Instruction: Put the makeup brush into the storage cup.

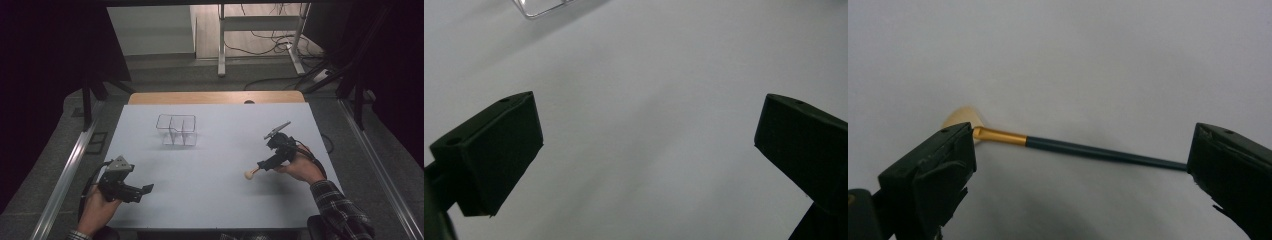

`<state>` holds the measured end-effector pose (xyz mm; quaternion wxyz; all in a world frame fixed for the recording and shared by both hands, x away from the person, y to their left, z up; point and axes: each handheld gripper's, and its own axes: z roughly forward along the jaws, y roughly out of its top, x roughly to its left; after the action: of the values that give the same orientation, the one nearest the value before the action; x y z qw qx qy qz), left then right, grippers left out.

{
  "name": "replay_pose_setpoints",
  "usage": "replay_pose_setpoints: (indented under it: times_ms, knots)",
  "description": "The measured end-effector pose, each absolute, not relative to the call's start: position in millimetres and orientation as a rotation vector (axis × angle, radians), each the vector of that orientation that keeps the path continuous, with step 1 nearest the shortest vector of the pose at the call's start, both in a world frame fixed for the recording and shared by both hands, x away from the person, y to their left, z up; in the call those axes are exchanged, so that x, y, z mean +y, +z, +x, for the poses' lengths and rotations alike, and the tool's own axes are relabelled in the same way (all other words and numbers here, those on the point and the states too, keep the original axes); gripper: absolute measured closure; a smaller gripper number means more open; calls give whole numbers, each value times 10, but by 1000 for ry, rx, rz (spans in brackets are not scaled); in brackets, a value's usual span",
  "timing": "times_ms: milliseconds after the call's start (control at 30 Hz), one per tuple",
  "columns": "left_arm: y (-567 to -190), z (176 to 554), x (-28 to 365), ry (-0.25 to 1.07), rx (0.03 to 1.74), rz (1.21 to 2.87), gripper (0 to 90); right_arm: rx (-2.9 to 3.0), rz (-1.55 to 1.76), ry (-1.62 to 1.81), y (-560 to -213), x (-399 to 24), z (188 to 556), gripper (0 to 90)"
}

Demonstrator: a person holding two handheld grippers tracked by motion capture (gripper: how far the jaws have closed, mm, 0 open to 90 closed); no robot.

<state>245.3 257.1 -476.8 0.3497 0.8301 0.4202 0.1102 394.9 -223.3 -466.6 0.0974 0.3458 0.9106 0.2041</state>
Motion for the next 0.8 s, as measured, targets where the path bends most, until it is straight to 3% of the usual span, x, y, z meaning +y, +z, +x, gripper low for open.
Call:
replay_pose_setpoints:
  times_ms: [800]
  knots:
    - [-4782, 2459, 2573, 275, 1097, 2158, 0, 2768, 987, 546, -4921, -2184, 4094, 33]
